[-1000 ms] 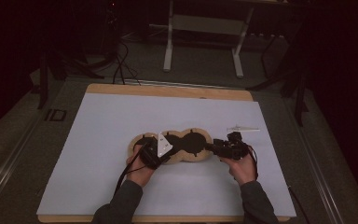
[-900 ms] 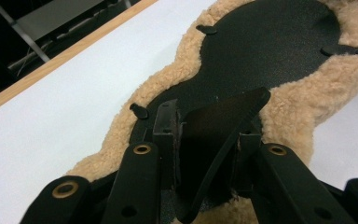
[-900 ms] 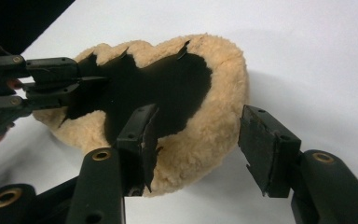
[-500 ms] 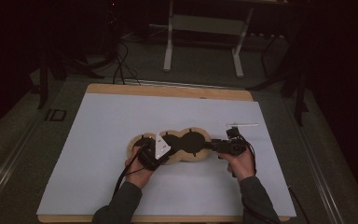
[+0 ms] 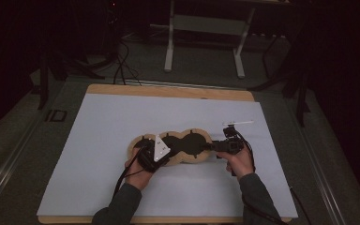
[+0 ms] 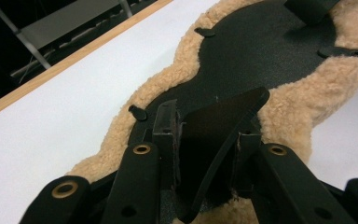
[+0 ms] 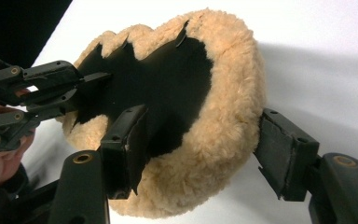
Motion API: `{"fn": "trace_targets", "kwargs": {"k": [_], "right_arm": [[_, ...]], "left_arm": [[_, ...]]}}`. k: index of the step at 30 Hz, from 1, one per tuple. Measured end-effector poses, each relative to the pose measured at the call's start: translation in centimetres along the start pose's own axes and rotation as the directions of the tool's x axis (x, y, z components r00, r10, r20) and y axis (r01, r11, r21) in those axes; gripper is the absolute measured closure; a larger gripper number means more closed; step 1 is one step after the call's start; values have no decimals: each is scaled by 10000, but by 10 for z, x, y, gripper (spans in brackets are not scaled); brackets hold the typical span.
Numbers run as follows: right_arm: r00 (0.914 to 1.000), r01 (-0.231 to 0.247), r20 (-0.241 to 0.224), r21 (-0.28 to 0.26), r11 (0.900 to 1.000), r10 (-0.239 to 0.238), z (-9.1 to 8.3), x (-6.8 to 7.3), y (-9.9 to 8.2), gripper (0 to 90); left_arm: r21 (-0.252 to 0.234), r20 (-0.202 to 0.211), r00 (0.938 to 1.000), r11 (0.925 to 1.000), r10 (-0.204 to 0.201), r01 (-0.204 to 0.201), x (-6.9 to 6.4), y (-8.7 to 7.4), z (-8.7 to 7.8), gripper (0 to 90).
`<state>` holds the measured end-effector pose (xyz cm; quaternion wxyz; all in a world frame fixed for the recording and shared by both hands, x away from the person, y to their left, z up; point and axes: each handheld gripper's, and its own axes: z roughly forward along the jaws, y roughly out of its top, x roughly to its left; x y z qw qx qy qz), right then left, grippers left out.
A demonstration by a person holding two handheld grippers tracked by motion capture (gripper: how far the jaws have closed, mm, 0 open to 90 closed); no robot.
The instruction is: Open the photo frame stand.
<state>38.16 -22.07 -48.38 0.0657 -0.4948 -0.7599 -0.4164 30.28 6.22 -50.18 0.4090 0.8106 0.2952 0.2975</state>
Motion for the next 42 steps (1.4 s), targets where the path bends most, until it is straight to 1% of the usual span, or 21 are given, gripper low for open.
{"fn": "trace_targets", "kwargs": {"k": [3, 5, 7, 10, 12, 14, 17, 19, 22, 23, 26, 30, 32, 35, 36, 38, 40, 42], "right_arm": [[9994, -200, -264, 183, 9996, 205, 2, -4, 1, 370], [9990, -269, -349, 357, 9990, 282, 4, -4, 1, 365], [9992, -217, -313, 439, 9988, 231, 5, -3, 2, 370], [9988, -317, -373, 393, 9987, 332, 3, -4, 2, 405], [9966, -518, -623, 248, 9984, 532, 1, -6, 1, 440], [9935, -765, -835, 190, 9969, 778, -1, -8, 1, 465], [9920, -869, -896, 234, 9959, 887, -2, -9, 1, 485], [9905, -973, -954, 232, 9950, 991, -3, -9, 1, 500], [9872, -1122, -1120, 218, 9934, 1139, -3, -12, 0, 520], [9867, -1132, -1145, 245, 9933, 1153, -3, -13, -1, 524], [9861, -1151, -1169, 306, 9929, 1179, -3, -15, -2, 543], [9845, -1144, -1309, 235, 9932, 1165, -5, -16, -3, 573], [9849, -1086, -1331, 223, 9938, 1106, -6, -16, -2, 582], [9839, -1074, -1423, 137, 9941, 1083, -7, -17, -2, 597], [9827, -1116, -1472, 128, 9937, 1123, -7, -17, -2, 602], [9833, -1096, -1449, 121, 9939, 1102, -7, -17, -2, 607], [9840, -1073, -1421, 107, 9942, 1077, -7, -17, -2, 612], [9852, -1030, -1364, 109, 9946, 1035, -7, -17, -2, 616]], "left_arm": [[-61, 64, 10000, 10000, -2, 2, -1, -1, 0, 709], [-99, 78, 10000, 9999, 19, -18, -1, -2, 0, 709], [-132, 81, 10000, 9999, 56, -55, -2, -3, -1, 707], [-229, 149, 9999, 9997, 35, -31, -1, -4, -2, 704], [-346, 229, 9997, 9993, -128, 136, 0, -4, -4, 700], [-374, 260, 9995, 9992, -152, 162, 0, -5, -5, 698], [-405, 277, 9995, 9991, -131, 142, 0, -6, -5, 693], [-463, 363, 9990, 9986, -249, 266, -1, -7, -6, 685], [-429, 534, 9980, 9985, -330, 353, 0, -7, -6, 665], [-348, 588, 9976, 9986, -369, 390, 0, -7, -6, 653], [-222, 699, 9969, 9991, -353, 369, -1, -8, -7, 606], [-4, 859, 9952, 9989, -474, 476, 0, -9, -9, 539], [156, 984, 9934, 9982, -590, 577, 1, -9, -11, 495], [187, 1108, 9909, 9970, -762, 746, 3, -10, -14, 457], [232, 1232, 9881, 9957, -916, 894, 4, -11, -15, 436], [451, 1534, 9807, 9923, -1211, 1155, 6, -12, -15, 401], [574, 1685, 9768, 9906, -1319, 1238, 7, -14, -17, 401], [642, 1905, 9707, 9886, -1462, 1363, 8, -16, -20, 394]]}}
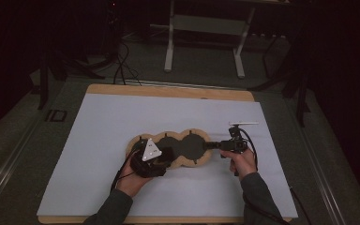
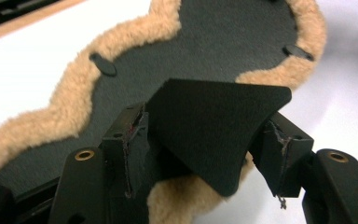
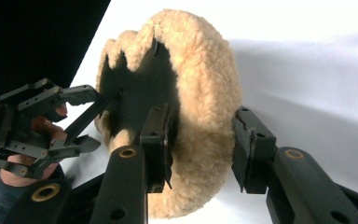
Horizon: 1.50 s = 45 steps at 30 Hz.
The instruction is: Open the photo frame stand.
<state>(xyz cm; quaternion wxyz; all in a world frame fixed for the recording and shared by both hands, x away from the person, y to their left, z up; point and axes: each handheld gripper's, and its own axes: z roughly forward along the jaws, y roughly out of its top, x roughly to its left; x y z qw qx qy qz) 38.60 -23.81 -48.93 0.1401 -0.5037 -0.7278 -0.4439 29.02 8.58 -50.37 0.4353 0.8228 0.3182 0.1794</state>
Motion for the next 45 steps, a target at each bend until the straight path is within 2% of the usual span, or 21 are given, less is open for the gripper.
{"fn": "trace_targets", "kwargs": {"k": [2, 8, 14, 21, 25, 26, 29, 32, 35, 37, 39, 43, 45], "right_arm": [[10000, 15, 41, 19, 10000, -15, 0, 0, 0, 617], [9999, 111, 59, -17, 9999, -111, 0, 1, 0, 618], [9995, 299, 129, -31, 9995, -298, -1, 3, 0, 618], [9982, 556, 205, 10, 9985, -556, -2, 6, -1, 618], [9974, 687, 240, -26, 9976, -686, -3, 8, -2, 618], [9971, 720, 252, -37, 9974, -719, -3, 8, -2, 618], [9968, 764, 250, -39, 9971, -763, -3, 8, -2, 618], [9962, 838, 240, -81, 9965, -836, -3, 8, -3, 618], [9952, 952, 244, -107, 9954, -950, -3, 8, -4, 618], [9945, 1019, 261, -116, 9947, -1016, -4, 8, -4, 618], [9938, 1086, 271, -135, 9940, -1082, -4, 8, -5, 618], [9916, 1267, 278, -165, 9918, -1262, -4, 9, -5, 618], [9905, 1349, 293, -165, 9907, -1343, -4, 9, -6, 618]], "left_arm": [[12, 229, 9996, 9998, -177, 177, 1, -2, -3, 391], [53, 509, 9976, 9989, -464, 462, 6, -10, -18, 390], [-203, 465, 9943, 9950, -963, 973, 18, -14, -33, 375], [-316, 412, 9913, 9915, -1249, 1262, 28, -16, -43, 362], [-440, 269, 9856, 9848, -1667, 1678, 37, -20, -49, 360], [-528, 94, 9845, 9831, -1751, 1754, 39, -21, -52, 359], [-780, -331, 9738, 9719, -2251, 2220, 48, -25, -57, 347], [-842, -380, 9625, 9606, -2687, 2649, 58, -29, -61, 328], [-896, -502, 9538, 9525, -2961, 2909, 65, -33, -64, 313], [-1064, -803, 9466, 9470, -3121, 3032, 68, -36, -64, 311], [-1029, -871, 9395, 9411, -3312, 3222, 72, -40, -64, 311], [-915, -791, 9296, 9312, -3600, 3528, 79, -45, -61, 306], [-890, -890, 9267, 9296, -3651, 3577, 82, -47, -60, 305]]}}
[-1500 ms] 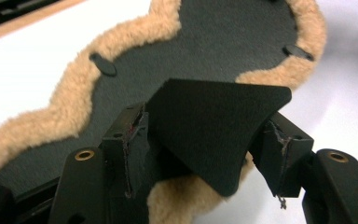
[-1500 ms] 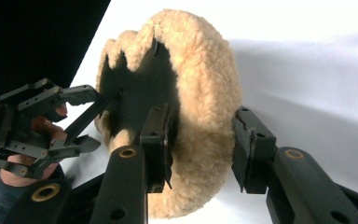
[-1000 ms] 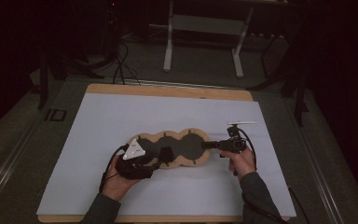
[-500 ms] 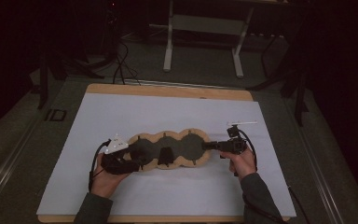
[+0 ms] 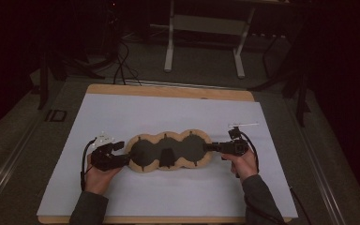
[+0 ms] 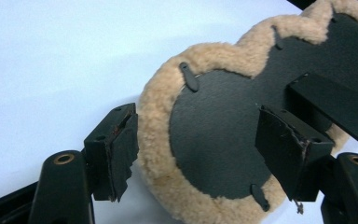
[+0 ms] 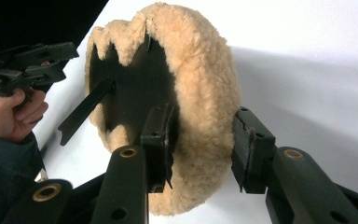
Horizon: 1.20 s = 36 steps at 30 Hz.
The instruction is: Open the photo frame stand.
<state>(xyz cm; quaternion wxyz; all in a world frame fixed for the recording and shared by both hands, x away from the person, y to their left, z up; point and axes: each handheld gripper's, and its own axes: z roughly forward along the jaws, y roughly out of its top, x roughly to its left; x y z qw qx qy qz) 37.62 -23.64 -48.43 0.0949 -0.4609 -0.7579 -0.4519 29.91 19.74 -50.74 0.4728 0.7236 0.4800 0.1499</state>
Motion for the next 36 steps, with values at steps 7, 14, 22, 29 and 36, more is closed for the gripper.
{"fn": "trace_targets", "kwargs": {"k": [7, 14, 22, 29, 36], "right_arm": [[9990, 429, 80, 3, 9991, -429, -1, 2, -1, 617], [9959, 888, 171, -3, 9961, -887, -2, 5, -1, 618], [9909, 1326, 224, -9, 9912, -1325, -3, 7, -3, 618], [9873, 1571, 222, -33, 9876, -1570, -3, 7, -4, 618], [9844, 1747, 198, -58, 9846, -1746, -4, 8, -5, 619]], "left_arm": [[-29, 277, 9982, 9986, -527, 528, 14, -3, 3, 297], [171, 690, 9951, 9975, -702, 692, 20, -5, 6, 284], [567, 866, 9952, 9975, -459, 410, 17, -6, 13, 292], [558, 968, 9946, 9979, -374, 321, 16, -6, 11, 340], [1085, 1214, 9913, 9934, -511, 379, 16, -7, 18, 336]]}}
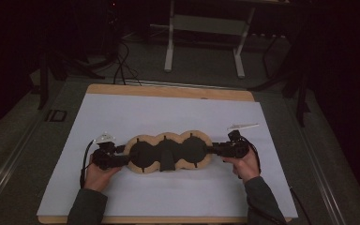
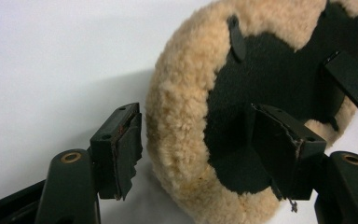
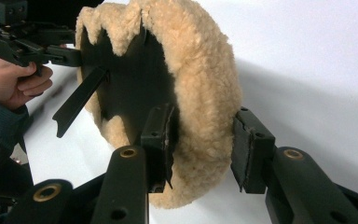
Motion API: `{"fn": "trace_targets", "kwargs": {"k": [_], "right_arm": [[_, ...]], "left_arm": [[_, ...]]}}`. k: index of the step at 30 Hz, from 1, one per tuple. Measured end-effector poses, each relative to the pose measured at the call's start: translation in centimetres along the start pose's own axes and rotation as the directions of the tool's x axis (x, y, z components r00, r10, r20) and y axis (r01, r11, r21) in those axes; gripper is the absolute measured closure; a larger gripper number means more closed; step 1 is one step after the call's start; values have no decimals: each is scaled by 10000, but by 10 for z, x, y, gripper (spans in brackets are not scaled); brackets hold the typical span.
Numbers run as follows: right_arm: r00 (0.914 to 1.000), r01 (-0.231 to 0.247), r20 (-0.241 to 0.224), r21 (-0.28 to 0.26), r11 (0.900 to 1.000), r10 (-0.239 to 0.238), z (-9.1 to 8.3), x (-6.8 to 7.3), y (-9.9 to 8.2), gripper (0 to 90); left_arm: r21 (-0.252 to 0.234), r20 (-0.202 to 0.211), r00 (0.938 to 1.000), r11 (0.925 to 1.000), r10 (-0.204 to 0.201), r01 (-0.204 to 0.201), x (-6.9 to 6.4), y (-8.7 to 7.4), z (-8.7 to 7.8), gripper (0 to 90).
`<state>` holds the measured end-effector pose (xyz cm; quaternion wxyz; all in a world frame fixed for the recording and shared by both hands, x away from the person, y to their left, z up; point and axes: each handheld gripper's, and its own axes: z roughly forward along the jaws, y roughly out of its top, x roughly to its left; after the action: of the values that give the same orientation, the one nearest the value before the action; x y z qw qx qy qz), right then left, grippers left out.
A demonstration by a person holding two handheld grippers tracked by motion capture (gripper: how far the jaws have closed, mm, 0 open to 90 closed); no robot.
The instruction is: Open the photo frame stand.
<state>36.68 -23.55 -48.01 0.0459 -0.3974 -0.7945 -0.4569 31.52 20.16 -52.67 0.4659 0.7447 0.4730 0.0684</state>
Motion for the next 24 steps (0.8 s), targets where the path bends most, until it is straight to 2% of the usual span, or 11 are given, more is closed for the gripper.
{"fn": "trace_targets", "kwargs": {"k": [3, 8, 11, 17, 24], "right_arm": [[10000, 41, 1, 1, 10000, -41, 0, 0, 0, 620], [10000, 90, -28, 1, 10000, -90, -1, 0, -1, 621], [9999, 141, -34, -5, 9999, -141, -1, 0, -1, 621], [9999, 147, 19, 107, 9998, -147, 0, -2, -3, 621], [9998, 178, 126, 142, 9997, -180, 1, -3, -5, 617]], "left_arm": [[87, -23, 10000, 9999, 69, -69, -2, 0, 1, 337], [442, 272, 9993, 9987, -266, 253, -1, -1, 3, 343], [548, 254, 9994, 9983, -224, 210, -3, -1, 3, 355], [472, 293, 9996, 9989, -37, 23, -5, -2, 0, 397], [347, 339, 9994, 9994, -34, 22, -5, -2, -3, 451]]}}
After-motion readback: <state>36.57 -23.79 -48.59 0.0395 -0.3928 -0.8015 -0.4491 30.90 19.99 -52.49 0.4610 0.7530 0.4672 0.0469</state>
